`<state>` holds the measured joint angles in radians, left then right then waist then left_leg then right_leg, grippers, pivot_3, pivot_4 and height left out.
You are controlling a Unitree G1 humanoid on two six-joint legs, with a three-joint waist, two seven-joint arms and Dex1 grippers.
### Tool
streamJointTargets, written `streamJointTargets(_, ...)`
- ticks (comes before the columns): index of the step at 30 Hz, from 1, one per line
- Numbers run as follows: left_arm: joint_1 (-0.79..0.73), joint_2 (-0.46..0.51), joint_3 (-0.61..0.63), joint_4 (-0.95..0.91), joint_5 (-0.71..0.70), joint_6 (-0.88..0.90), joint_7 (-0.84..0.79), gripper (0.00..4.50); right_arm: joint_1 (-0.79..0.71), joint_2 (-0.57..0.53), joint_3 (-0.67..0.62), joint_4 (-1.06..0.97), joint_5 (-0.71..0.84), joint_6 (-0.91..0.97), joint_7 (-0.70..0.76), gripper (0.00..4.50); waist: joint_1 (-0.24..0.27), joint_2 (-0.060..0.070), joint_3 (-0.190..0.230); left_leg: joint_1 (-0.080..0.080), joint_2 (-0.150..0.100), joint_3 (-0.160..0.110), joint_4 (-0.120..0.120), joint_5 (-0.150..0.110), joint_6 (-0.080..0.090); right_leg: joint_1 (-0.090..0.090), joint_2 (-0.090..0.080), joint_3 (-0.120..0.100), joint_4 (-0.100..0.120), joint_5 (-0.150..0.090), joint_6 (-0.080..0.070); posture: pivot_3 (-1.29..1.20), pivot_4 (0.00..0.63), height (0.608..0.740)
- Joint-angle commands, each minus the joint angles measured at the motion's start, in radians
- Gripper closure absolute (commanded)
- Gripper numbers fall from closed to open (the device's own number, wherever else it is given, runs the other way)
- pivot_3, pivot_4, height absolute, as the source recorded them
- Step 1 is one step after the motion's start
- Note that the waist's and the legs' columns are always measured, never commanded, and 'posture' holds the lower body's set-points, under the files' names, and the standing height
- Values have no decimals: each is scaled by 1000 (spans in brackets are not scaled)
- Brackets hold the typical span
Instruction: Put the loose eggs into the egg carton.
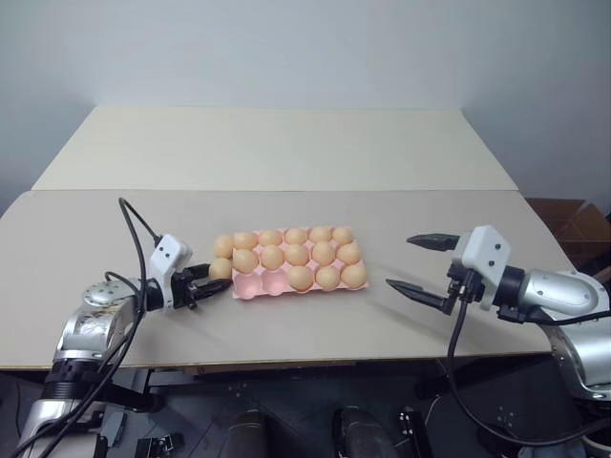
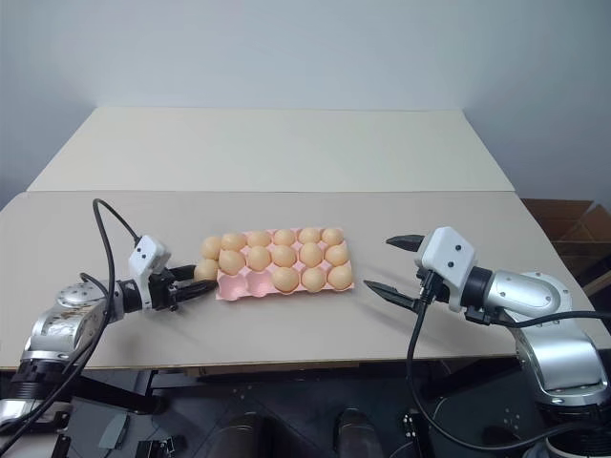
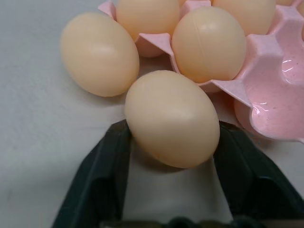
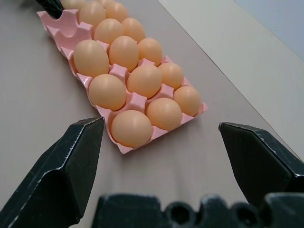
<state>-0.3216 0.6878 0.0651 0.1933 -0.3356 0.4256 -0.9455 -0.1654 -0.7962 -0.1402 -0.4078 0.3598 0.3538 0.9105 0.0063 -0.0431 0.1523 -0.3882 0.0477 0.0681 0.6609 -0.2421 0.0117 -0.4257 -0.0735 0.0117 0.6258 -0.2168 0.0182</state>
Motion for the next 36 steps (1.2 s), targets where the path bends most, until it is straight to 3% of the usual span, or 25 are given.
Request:
streamJointTargets(1, 5, 24, 42, -33, 3, -15, 18, 2162, -14, -4, -18, -39, 17, 3, -14, 0, -1, 0, 0, 0, 0, 0, 0, 0, 0, 0, 0, 0, 0, 0, 0, 0, 150, 740)
streamJointTargets(7, 133, 117, 137, -169, -46, -20, -33, 2162, -7, 6, -13, -58, 19, 13, -35, 0, -15, 0, 0, 0, 1, 0, 0, 0, 0, -1, 0, 0, 0, 0, 0, 0, 150, 740)
streamJointTargets(11, 191, 158, 213, -355, -182, 16, -130, 2162, 0, 9, -4, -72, 18, 18, -50, 0, -10, 0, 0, -1, 1, 0, 0, 0, 0, -1, -2, 0, 0, 0, 0, 0, 150, 740)
streamJointTargets(16, 97, 101, 116, -444, -222, 67, -101, 2162, -10, 15, 10, -72, 11, 19, -60, 0, 7, 0, 0, 0, -1, 0, 2, 0, 0, 2, -2, 0, 0, -1, 1, 0, 150, 740)
streamJointTargets(22, -22, 17, -41, -363, -152, 48, -100, 2162, -4, 14, 8, -85, 8, 23, -73, 0, -1, 0, 0, 0, -1, 0, 3, 0, 0, 2, -1, 1, 0, 1, 4, 0, 150, 740)
streamJointTargets(26, -71, 11, -105, -319, -126, 71, -117, 2162, 7, 12, 7, -100, 8, 31, -90, 0, -4, 0, 0, 0, -1, -1, 3, 0, 0, 1, 0, 1, 0, 1, 3, 0, 150, 740)
streamJointTargets(29, -83, 20, -106, -305, -123, 85, -118, 1544, 12, 12, 5, -107, 10, 35, -102, 0, -4, 0, 0, -1, -1, -1, 3, 0, 0, 1, 0, 0, 0, 1, 3, 0, 150, 740)
streamJointTargets(33, -62, 57, -65, -330, -141, 80, -135, 202, 11, 15, 9, -107, 10, 38, -110, 0, -7, 0, 0, 0, -1, -1, 3, 0, 0, 1, 0, 1, 0, 1, 3, 0, 150, 740)
streamJointTargets(36, -29, 87, -8, -350, -140, 67, -112, 31, 4, 16, 14, -98, 11, 33, -111, 0, -10, 0, 0, 0, -1, -1, 3, 0, 0, 1, 0, 1, 0, 0, 4, 0, 150, 740)
